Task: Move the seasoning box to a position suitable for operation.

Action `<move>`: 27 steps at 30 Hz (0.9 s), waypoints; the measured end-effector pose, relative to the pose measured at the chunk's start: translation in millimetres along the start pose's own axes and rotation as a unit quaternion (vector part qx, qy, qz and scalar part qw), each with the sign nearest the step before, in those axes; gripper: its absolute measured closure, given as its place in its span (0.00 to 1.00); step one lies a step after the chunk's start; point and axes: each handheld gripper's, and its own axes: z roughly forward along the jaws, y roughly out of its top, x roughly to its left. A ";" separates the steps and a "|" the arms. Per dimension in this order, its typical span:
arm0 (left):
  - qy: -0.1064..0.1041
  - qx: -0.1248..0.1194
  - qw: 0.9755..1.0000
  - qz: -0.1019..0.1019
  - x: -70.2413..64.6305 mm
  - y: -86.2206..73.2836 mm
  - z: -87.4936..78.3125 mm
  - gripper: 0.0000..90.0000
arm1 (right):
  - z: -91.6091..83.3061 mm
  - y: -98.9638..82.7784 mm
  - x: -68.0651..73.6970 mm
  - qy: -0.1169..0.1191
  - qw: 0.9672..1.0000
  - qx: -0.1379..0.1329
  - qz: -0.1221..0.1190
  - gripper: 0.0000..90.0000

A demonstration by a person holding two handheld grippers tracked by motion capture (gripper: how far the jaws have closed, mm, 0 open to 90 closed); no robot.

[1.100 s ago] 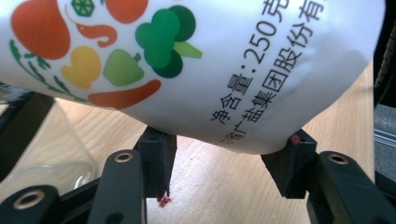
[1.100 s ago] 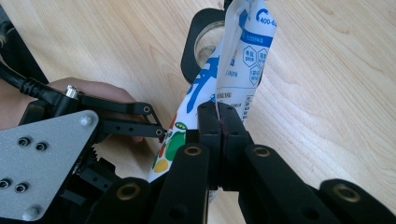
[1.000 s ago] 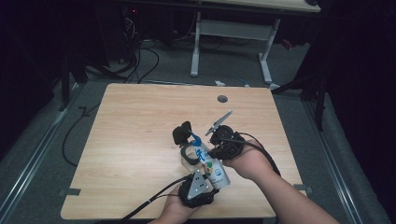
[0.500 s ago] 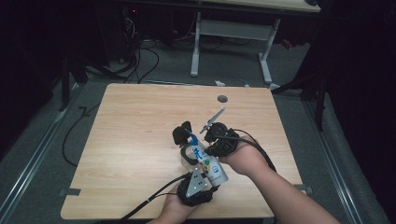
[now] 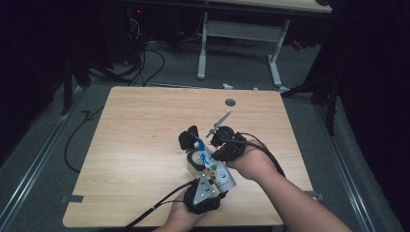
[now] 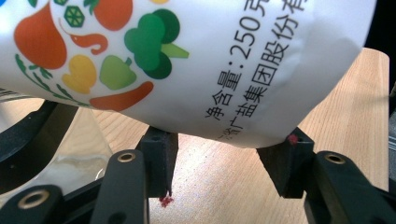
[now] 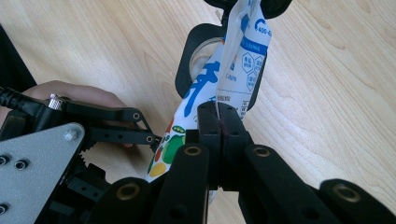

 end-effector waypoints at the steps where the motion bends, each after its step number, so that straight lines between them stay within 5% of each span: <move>1: 0.000 0.000 1.000 0.000 0.0 0.1 0.0 0.56 | 0.3 0.1 -0.2 0.000 1.000 0.000 -0.001 1.00; 27: 0.006 -0.004 1.000 0.007 -3.1 -0.4 1.0 0.57 | 0.6 3.6 -2.3 0.005 1.000 0.007 -0.002 1.00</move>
